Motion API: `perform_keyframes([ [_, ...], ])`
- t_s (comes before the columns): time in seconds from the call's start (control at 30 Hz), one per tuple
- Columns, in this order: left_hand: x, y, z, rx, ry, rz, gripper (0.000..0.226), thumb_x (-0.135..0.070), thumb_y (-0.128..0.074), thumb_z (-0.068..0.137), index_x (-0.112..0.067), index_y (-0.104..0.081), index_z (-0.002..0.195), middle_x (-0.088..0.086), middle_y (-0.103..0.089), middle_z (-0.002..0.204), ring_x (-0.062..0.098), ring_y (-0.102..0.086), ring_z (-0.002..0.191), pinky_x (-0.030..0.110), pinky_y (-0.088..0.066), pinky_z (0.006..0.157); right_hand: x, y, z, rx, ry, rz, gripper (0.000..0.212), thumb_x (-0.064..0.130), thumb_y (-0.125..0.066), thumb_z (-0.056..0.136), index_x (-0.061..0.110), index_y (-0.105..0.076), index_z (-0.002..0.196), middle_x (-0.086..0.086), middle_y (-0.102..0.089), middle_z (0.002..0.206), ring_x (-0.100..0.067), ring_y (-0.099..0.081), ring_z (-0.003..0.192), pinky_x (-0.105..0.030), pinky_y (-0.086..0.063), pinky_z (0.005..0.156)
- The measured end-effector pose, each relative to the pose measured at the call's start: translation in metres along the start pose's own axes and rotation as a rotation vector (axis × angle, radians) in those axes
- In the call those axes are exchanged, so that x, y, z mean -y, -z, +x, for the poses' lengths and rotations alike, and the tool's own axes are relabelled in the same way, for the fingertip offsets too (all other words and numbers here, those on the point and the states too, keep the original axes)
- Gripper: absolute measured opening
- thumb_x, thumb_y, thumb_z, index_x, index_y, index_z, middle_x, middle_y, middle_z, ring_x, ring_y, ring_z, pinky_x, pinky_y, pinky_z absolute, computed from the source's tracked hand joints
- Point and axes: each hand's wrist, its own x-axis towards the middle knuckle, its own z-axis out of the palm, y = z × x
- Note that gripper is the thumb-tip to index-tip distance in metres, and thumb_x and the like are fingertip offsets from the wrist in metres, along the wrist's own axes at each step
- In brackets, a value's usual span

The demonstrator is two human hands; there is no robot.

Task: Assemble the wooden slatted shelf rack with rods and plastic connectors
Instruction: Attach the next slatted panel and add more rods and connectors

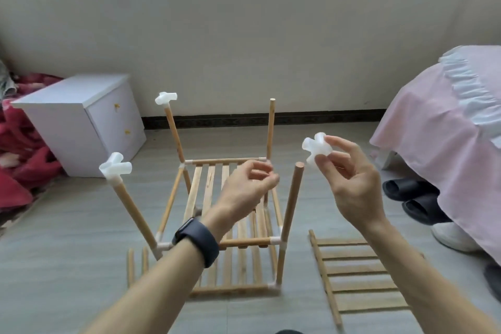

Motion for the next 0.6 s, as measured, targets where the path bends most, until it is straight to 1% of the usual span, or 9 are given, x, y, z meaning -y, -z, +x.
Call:
perform_keyframes([
  [0.03, 0.008, -0.008, 0.003, 0.01, -0.022, 0.182, 0.036, -0.039, -0.073, 0.09, -0.033, -0.06, 0.123, -0.013, -0.065, 0.114, 0.003, -0.065, 0.097, 0.017, -0.052, 0.071, -0.002, 0.003, 0.004, 0.033, -0.024, 0.001, 0.04, 0.028, -0.07, 0.094, 0.027, -0.061, 0.133, 0.005, -0.077, 0.102, -0.013, -0.074, 0.095, -0.032, -0.06, 0.082],
  [0.1, 0.024, -0.023, 0.009, 0.074, -0.052, 0.409, 0.05, -0.037, -0.073, 0.089, -0.037, -0.053, 0.135, -0.016, -0.059, 0.126, 0.001, -0.057, 0.111, 0.019, -0.049, 0.085, -0.006, 0.004, 0.01, 0.129, -0.04, -0.006, 0.045, 0.029, -0.07, 0.092, 0.025, -0.06, 0.136, 0.002, -0.078, 0.101, -0.015, -0.074, 0.094, -0.037, -0.061, 0.084],
  [0.17, 0.034, -0.037, 0.013, 0.137, -0.055, 0.494, 0.051, -0.037, -0.071, 0.092, -0.037, -0.051, 0.138, -0.013, -0.059, 0.133, 0.007, -0.055, 0.121, 0.033, -0.05, 0.102, -0.008, 0.002, 0.014, 0.195, -0.036, -0.02, 0.049, 0.033, -0.07, 0.089, 0.027, -0.06, 0.136, 0.001, -0.077, 0.102, -0.015, -0.074, 0.094, -0.038, -0.06, 0.086],
  [0.2, 0.037, -0.042, 0.015, 0.16, -0.057, 0.51, 0.045, -0.038, -0.068, 0.094, -0.037, -0.053, 0.136, -0.013, -0.062, 0.132, 0.008, -0.057, 0.121, 0.038, -0.05, 0.104, -0.009, 0.001, 0.016, 0.216, -0.024, -0.031, 0.049, 0.034, -0.07, 0.089, 0.028, -0.06, 0.136, 0.0, -0.077, 0.103, -0.015, -0.074, 0.095, -0.037, -0.06, 0.088],
  [0.3, 0.043, -0.049, 0.019, 0.186, -0.085, 0.516, 0.026, -0.039, -0.059, 0.099, -0.034, -0.06, 0.125, -0.009, -0.07, 0.12, 0.009, -0.065, 0.111, 0.041, -0.056, 0.097, -0.01, 0.001, 0.021, 0.306, 0.13, -0.173, 0.049, 0.025, -0.07, 0.091, 0.023, -0.058, 0.139, 0.001, -0.074, 0.112, -0.009, -0.072, 0.101, -0.031, -0.06, 0.091],
  [0.33, 0.044, -0.049, 0.02, 0.191, -0.098, 0.528, 0.024, -0.038, -0.057, 0.1, -0.033, -0.06, 0.124, -0.008, -0.071, 0.119, 0.01, -0.066, 0.11, 0.042, -0.056, 0.096, -0.01, 0.002, 0.021, 0.332, 0.186, -0.228, 0.05, 0.021, -0.07, 0.092, 0.022, -0.057, 0.14, 0.0, -0.074, 0.114, -0.009, -0.072, 0.102, -0.029, -0.059, 0.092],
  [0.4, 0.048, -0.047, 0.024, 0.206, -0.13, 0.568, 0.023, -0.037, -0.055, 0.102, -0.034, -0.058, 0.124, -0.007, -0.071, 0.118, 0.011, -0.066, 0.109, 0.042, -0.056, 0.095, -0.012, 0.003, 0.023, 0.355, 0.224, -0.246, 0.05, 0.018, -0.071, 0.092, 0.024, -0.055, 0.14, 0.001, -0.072, 0.116, -0.007, -0.072, 0.103, -0.024, -0.058, 0.092],
  [0.5, 0.053, -0.044, 0.028, 0.216, -0.16, 0.586, 0.021, -0.036, -0.054, 0.102, -0.037, -0.057, 0.123, -0.007, -0.071, 0.117, 0.011, -0.066, 0.108, 0.042, -0.056, 0.095, -0.015, 0.002, 0.022, 0.329, 0.243, -0.212, 0.049, 0.017, -0.073, 0.091, 0.02, -0.058, 0.138, 0.006, -0.07, 0.115, -0.002, -0.07, 0.104, -0.019, -0.056, 0.091],
  [0.6, 0.056, -0.045, 0.029, 0.205, -0.177, 0.572, 0.02, -0.037, -0.055, 0.102, -0.036, -0.058, 0.122, -0.008, -0.072, 0.118, 0.012, -0.066, 0.109, 0.042, -0.056, 0.095, -0.017, -0.001, 0.018, 0.27, 0.277, -0.238, 0.047, 0.015, -0.077, 0.09, 0.013, -0.064, 0.135, -0.001, -0.074, 0.113, -0.006, -0.072, 0.102, -0.021, -0.058, 0.089],
])
